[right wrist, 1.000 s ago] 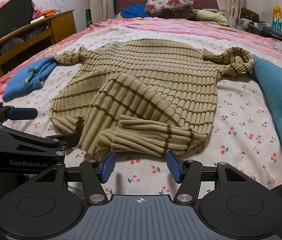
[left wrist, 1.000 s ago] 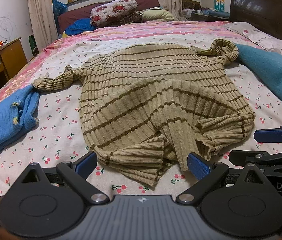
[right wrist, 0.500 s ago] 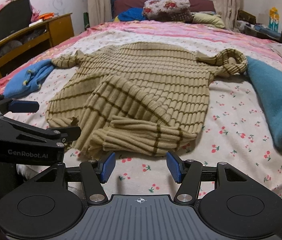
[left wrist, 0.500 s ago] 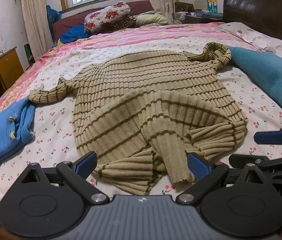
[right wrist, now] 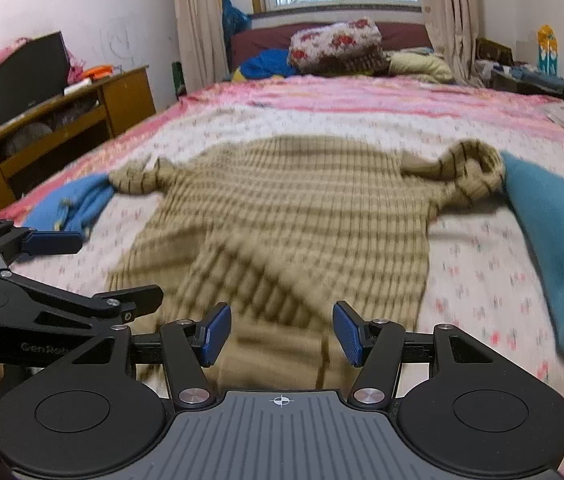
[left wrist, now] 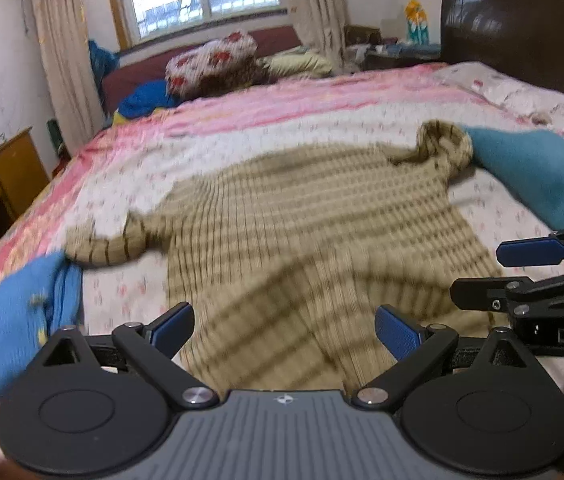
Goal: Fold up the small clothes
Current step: 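Lower the right tool to the sweater hem and close on it while the left tool approaches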
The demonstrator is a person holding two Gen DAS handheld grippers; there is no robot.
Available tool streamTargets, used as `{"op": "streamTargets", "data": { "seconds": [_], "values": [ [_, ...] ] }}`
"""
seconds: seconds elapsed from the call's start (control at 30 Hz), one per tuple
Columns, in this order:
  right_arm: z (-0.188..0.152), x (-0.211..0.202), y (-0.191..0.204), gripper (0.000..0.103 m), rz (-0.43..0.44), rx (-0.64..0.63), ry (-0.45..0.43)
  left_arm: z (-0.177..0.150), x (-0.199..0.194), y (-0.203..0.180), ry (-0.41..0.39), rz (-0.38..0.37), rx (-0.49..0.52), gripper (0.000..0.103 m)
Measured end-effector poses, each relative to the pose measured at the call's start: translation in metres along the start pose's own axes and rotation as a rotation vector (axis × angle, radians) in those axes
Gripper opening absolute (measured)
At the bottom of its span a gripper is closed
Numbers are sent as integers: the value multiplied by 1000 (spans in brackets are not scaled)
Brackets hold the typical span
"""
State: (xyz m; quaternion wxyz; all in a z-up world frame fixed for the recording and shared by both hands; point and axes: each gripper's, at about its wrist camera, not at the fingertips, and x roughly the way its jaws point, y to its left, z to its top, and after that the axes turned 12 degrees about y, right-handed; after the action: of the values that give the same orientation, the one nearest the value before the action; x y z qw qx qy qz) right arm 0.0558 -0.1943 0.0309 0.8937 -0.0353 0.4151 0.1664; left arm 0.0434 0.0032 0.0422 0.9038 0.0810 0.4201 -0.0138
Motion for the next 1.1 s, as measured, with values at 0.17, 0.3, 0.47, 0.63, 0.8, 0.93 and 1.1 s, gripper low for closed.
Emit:
{"op": "streamTargets", "data": {
  "seconds": [0.17, 0.3, 0.47, 0.63, 0.8, 0.93, 1.1],
  "values": [
    [51, 19, -21, 56, -8, -8, -14, 44, 25, 25, -34, -9, 11, 102],
    [110, 50, -45, 56, -41, -12, -21, 83, 57, 49, -33, -5, 11, 102],
    [186, 105, -72, 55, -62, -28, -10, 137, 100, 80, -63, 7, -2, 102],
    [245, 176, -100, 52, -43, 1, 63, 189, 152, 110, -68, 1, -9, 102],
    [261, 228, -121, 53, 8, -2, 174, 225, 204, 133, -23, -68, -50, 102],
    [257, 244, -119, 56, 79, -108, 254, 238, 237, 139, 36, -136, -52, 102],
    [242, 256, -93, 58, 98, -272, 345, 225, 263, 131, 148, -163, 15, 102]
  ]
}}
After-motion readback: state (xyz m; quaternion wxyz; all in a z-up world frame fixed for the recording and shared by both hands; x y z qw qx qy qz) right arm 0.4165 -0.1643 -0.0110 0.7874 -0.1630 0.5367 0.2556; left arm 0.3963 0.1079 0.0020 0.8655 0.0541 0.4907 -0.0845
